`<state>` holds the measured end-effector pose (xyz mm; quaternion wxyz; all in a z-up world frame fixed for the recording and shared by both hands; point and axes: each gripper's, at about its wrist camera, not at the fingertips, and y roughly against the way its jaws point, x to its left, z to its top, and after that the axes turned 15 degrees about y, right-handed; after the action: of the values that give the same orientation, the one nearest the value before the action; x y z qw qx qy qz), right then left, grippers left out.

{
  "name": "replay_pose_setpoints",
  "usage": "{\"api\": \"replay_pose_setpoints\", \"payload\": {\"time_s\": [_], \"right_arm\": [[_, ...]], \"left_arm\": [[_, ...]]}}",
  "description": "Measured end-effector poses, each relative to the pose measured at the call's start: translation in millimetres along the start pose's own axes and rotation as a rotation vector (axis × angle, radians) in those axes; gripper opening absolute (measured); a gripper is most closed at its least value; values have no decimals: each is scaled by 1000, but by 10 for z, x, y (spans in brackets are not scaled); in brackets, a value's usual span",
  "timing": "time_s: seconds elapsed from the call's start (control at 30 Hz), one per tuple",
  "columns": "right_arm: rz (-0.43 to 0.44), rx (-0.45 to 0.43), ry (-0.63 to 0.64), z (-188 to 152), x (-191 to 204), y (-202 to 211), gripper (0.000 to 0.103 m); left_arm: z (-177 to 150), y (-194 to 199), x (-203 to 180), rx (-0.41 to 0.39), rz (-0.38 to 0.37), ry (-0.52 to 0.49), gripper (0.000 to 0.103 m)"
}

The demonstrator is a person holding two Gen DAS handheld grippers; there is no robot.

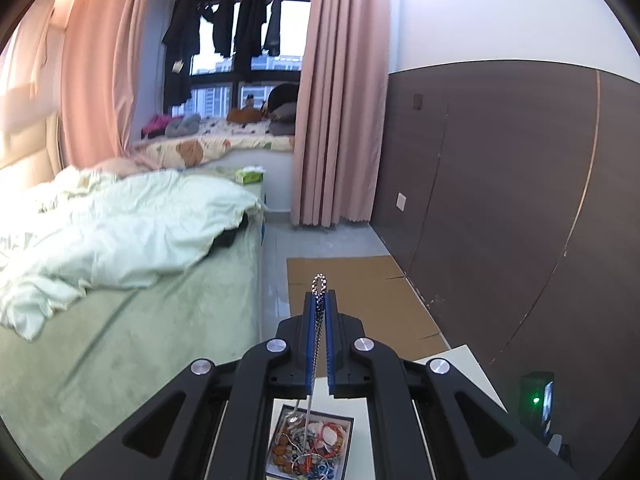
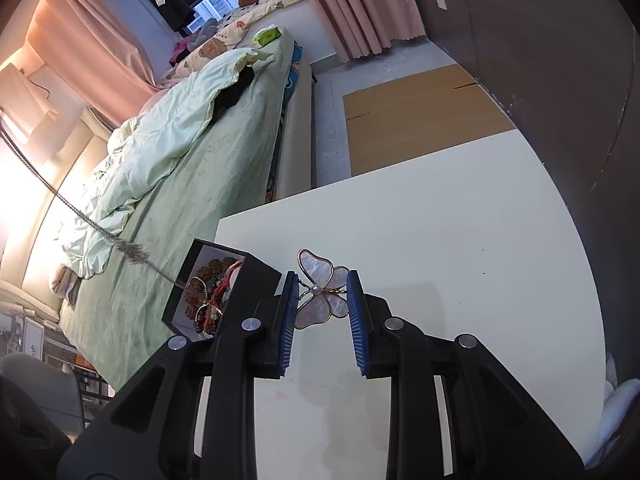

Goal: Organize jewelry
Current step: 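Lift the silver chain high with the left gripper and lower it into the box, then lower the butterfly pendant into the box with the right gripper and open both grippers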

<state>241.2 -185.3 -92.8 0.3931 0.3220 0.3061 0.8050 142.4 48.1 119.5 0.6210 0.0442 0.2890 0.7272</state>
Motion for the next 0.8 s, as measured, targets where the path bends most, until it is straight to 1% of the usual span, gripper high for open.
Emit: {"api": "replay_pose_setpoints", "payload": {"time_s": [0.1,0.3,0.37,0.5,0.53,0.57,0.6,0.63,0.67,0.73,0.8], "right_arm": [[-5,4,2,2,25,-28,25],[-8,13,19,1,130,-103,25],[-4,7,24,-1,169,-114,25],[19,-17,28,1,274,-146,25],[24,-21,30,-4,304,-151,25],[32,-26,34,-3,339,-158,25],[48,-32,36,-6,389,-175,25],[60,-38,37,-5,429,-195,25],[69,-41,37,3,462,-213,25],[91,-52,35,32,536,-273,25],[109,-59,30,56,602,-351,25]], "left_arm": [[-117,-132,127,25,-4,46,2],[-396,-413,444,77,12,124,2],[-521,-536,576,105,10,158,2],[-774,-815,739,157,-14,180,3],[-866,-892,788,173,-23,186,3],[-955,-996,846,219,-20,207,3],[-1016,-1078,912,269,-18,248,3],[-1062,-1137,993,309,-55,306,3],[-1079,-1167,1034,325,-68,325,3],[-1085,-1194,1044,339,-45,314,3],[-1061,-1196,1074,345,-73,329,3]]}}
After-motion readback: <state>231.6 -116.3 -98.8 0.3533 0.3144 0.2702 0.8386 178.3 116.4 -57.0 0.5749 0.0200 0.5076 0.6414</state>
